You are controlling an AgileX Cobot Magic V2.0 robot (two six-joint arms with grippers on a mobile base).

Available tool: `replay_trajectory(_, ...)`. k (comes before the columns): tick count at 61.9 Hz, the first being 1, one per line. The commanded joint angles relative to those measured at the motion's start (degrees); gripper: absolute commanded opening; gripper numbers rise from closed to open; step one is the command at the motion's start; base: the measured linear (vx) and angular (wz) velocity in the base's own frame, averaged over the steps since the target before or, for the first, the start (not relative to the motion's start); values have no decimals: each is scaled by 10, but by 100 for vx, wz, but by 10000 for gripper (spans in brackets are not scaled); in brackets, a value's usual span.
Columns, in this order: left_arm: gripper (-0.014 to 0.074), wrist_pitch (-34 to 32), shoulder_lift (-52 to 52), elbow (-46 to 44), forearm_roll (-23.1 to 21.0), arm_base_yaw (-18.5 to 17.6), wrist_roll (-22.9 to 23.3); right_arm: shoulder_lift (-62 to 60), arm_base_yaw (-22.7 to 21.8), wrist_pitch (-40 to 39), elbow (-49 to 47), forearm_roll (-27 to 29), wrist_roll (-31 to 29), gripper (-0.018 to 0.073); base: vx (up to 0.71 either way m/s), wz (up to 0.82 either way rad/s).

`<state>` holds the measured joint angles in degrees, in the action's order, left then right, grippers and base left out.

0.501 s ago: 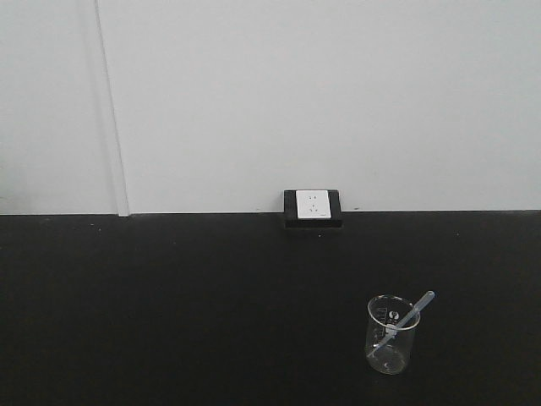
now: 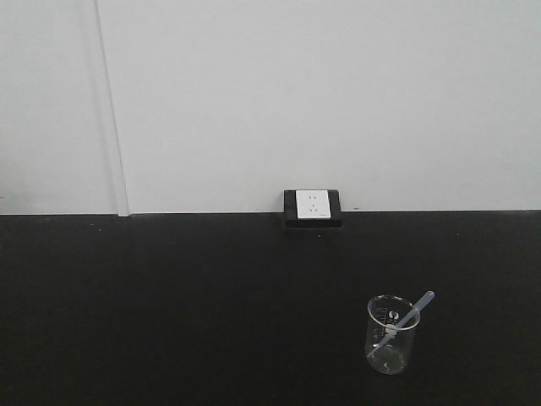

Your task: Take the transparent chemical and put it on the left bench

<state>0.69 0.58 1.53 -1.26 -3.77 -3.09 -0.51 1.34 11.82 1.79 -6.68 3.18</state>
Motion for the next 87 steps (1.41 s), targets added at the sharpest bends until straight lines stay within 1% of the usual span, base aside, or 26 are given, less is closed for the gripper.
replay_trajectory(1,-3,-45,11,9,0,-1,4,-7,-3,-49,3,-1,-1,-8,0,0)
replay_trajectory(9,-3,-45,11,9,0,-1,4,-7,-3,-50,3,-1,-1,-8,0,0)
replay_trajectory(16,-3,-45,11,9,0,-1,4,-7,-3,-51,3,-12,-2,-8,0,0)
replay_trajectory(27,-3,-45,11,9,0,-1,4,-7,-3,-67,3,-12,-2,-8,0,0)
replay_trajectory(35,-3,-45,11,9,0,-1,4,-7,-3,-108,3,-12,-2,-8,0,0)
replay_trajectory(44,-3,-45,11,9,0,-1,4,-6,-3,-199,-3,-10,-1,-8,0,0)
replay_trajectory(47,-3,-45,11,9,0,-1,4,0,-3,-210,-15,-10,-1,-8,0,0)
replay_trajectory(50,-3,-45,11,9,0,-1,4,14,-3,-203,-39,-10,-1,-6,0,0)
replay_trajectory(56,-3,-45,11,9,0,-1,4,64,-3,-158,-99,-10,-1,-4,0,0)
replay_trajectory(61,-3,-45,11,9,0,-1,4,125,-3,-137,-149,-7,3,-3,0,0)
replay_trajectory(66,-3,-45,11,9,0,-1,4,194,-3,-127,-190,-5,26,0,0,0)
replay_trajectory(75,-3,-45,11,9,0,-1,4,311,-3,-135,-235,-6,40,20,0,0)
replay_trajectory(87,-3,-45,11,9,0,-1,4,446,-3,-199,-265,-7,40,78,0,0)
